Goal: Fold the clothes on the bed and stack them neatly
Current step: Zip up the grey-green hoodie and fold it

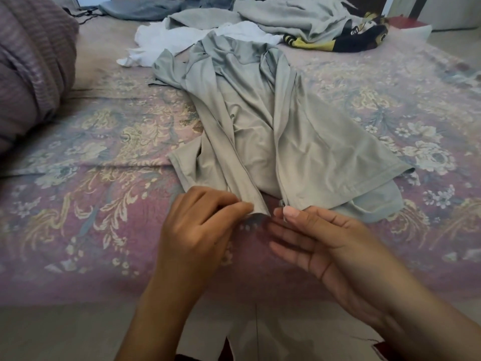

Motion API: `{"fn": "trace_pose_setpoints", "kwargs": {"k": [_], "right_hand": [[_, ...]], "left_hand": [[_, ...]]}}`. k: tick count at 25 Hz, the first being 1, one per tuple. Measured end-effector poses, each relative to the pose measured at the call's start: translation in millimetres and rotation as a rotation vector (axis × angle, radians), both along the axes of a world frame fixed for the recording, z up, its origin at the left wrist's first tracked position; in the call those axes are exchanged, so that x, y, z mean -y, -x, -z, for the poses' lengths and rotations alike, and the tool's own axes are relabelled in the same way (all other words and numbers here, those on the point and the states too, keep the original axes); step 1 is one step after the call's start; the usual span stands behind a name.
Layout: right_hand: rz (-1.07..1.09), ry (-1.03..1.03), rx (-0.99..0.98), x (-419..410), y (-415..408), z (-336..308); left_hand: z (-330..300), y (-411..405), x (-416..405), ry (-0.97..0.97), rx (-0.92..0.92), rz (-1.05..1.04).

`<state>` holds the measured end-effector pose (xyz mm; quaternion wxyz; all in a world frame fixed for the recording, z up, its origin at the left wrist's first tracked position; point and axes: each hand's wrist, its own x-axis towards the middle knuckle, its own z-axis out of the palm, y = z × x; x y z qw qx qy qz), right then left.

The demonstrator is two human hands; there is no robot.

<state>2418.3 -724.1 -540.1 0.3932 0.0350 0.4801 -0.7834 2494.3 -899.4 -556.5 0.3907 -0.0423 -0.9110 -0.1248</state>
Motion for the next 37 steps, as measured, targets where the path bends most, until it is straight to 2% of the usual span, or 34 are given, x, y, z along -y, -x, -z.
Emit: {"fn": "trace_pose_setpoints", "kwargs": {"k": [4, 6, 7, 8, 9, 11, 12, 14, 16, 18, 22, 25, 31, 37], "right_hand": [[0.0, 0.04, 0.041, 11.7, 0.0, -1.6], [0.027, 0.036, 0.021, 16.2, 0.1, -1.4], [0.044, 0.042, 0.004, 16.8, 0.5, -1.0], [0.058, 0.051, -0.016, 17.0, 1.3, -0.8], [0.062, 0.062, -0.041, 16.5, 1.6, -0.8], [0.033, 0.055, -0.096, 16.2, -0.2, 0.2], [0.013, 0.035, -0.12, 15.7, -1.5, 1.0], [0.006, -0.039, -0.215, 13.7, -2.5, 2.3], [0.035, -0.118, -0.373, 10.0, -0.3, 2.5], [0.06, -0.118, -0.425, 6.7, 1.9, 2.7], [0.08, -0.032, -0.301, 4.5, 1.6, 2.6], [0.074, 0.06, -0.154, 4.2, 0.7, 1.2], [0.034, -0.092, -0.249, 2.2, -2.2, 2.4], [0.017, -0.068, -0.187, 3.9, -2.2, 5.4]], "left_hand": [[-3.6, -6.4, -12.9, 0.049, 0.014, 0.055], [-3.2, -16.0, -12.7, -0.039, 0.024, -0.008], [-1.4, -23.6, -12.4, -0.194, 0.039, -0.082], [-1.0, -27.9, -14.3, -0.444, 0.094, -0.158], [0.1, -27.3, -19.0, -0.77, 0.22, -0.182], [6.8, -18.9, -31.5, -1.381, 0.505, -0.092], [8.1, -11.4, -37.9, -1.577, 0.543, -0.029], [8.0, 4.9, -45.4, -1.742, 0.427, 0.029], [8.9, 14.4, -47.4, -1.803, 0.297, 0.068], [12.3, 18.4, -46.7, -1.837, 0.262, 0.113], [16.8, 21.6, -48.1, -1.865, 0.255, 0.159], [14.2, 23.9, -46.6, -1.895, 0.171, 0.173], [5.8, 30.6, -45.8, -1.794, 0.011, 0.038], [3.6, 28.9, -53.5, -1.581, -0.05, -0.106]]}}
